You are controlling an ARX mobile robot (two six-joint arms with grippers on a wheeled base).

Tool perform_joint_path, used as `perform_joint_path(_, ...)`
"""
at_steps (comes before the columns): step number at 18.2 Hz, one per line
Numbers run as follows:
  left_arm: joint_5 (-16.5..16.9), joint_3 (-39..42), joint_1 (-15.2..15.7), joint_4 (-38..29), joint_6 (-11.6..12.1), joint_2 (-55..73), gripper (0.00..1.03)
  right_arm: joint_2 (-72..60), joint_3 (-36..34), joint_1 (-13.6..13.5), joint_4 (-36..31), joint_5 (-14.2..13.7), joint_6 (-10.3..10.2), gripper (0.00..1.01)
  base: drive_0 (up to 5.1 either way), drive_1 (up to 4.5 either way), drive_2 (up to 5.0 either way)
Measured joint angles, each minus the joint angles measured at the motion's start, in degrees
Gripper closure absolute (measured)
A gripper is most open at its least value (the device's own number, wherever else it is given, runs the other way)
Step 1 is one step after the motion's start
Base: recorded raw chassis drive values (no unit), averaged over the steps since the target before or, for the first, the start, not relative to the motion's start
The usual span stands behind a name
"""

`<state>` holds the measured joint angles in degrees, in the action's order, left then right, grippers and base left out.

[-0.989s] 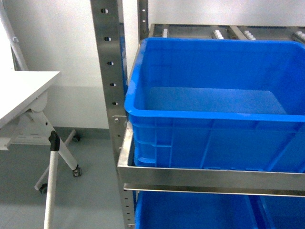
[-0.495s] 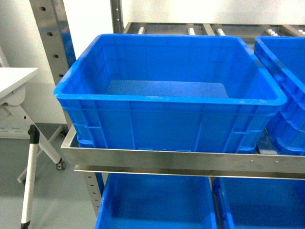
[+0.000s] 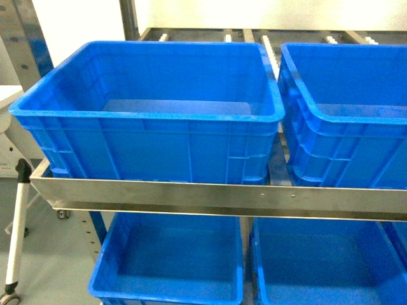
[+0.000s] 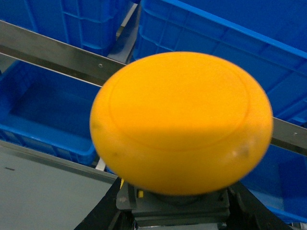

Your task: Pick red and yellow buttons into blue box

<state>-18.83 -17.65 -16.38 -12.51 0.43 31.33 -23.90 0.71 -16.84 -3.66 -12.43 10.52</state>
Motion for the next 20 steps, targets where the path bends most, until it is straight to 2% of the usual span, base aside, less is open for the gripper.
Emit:
perform_joint_path(10, 0.0, 0.0, 0.0, 0.0, 0.0, 0.1, 0.75, 0.0, 0.0, 0.0, -0.1, 0.0, 0.0, 0.67, 4.9, -2.92, -1.8)
perform_joint_path(15, 0.0, 0.0, 0.0, 0.0, 0.0, 0.0, 0.75, 0.0, 0.0, 0.0, 0.0, 0.0, 0.0, 0.67, 4.8, -1.21, -3.6)
perform_joint_path(20, 0.6, 0.0, -0.1, -0.2, 0.0, -0.1, 0.75, 0.0, 0.0, 0.0, 0.0, -0.2, 0.0, 0.67, 0.9, 3.15, -4.0)
